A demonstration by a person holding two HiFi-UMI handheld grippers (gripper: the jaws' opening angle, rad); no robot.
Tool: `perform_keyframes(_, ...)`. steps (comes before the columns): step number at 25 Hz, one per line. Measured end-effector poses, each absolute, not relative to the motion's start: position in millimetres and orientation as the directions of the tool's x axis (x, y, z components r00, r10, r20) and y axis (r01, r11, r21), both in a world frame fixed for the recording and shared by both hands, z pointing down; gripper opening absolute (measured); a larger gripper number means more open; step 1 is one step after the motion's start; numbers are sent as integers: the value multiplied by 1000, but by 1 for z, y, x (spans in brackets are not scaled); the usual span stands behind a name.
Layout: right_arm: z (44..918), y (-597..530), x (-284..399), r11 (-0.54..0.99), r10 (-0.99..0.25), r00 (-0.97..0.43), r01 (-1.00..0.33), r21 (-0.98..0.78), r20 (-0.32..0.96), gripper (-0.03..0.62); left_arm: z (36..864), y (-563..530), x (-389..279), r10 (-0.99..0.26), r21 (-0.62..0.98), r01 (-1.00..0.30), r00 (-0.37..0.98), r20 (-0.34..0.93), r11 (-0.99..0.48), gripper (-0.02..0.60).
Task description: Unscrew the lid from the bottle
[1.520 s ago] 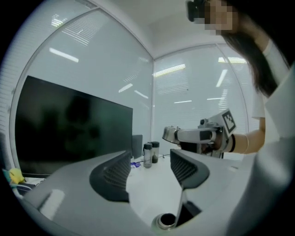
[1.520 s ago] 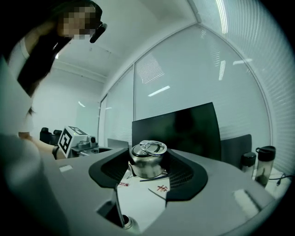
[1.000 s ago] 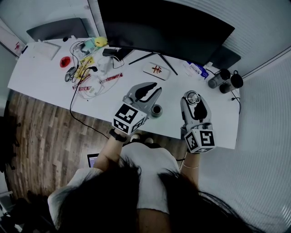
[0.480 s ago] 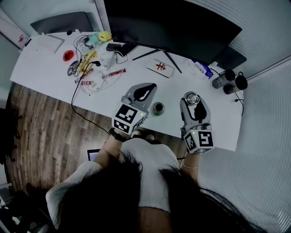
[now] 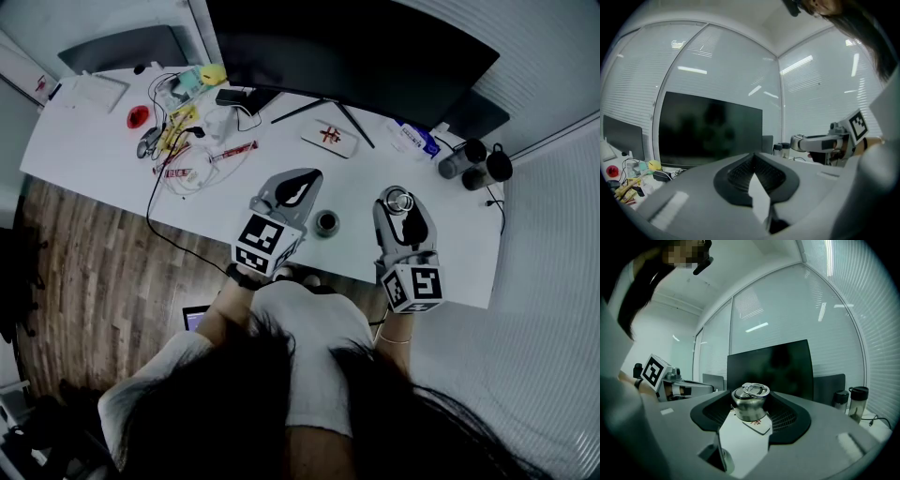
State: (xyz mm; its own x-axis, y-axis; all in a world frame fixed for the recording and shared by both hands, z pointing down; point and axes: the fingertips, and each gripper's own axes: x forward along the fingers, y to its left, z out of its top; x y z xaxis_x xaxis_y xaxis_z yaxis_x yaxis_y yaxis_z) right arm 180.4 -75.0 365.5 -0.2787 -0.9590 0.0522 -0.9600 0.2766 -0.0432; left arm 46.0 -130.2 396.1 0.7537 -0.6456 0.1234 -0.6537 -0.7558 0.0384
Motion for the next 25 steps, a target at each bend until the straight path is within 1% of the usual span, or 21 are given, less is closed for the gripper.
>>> perform_keyframes(25,373,-77,175,294,-952,-297,-954,-51,71,242,397,-130,43,-649,34,-657,750,124,-753,58)
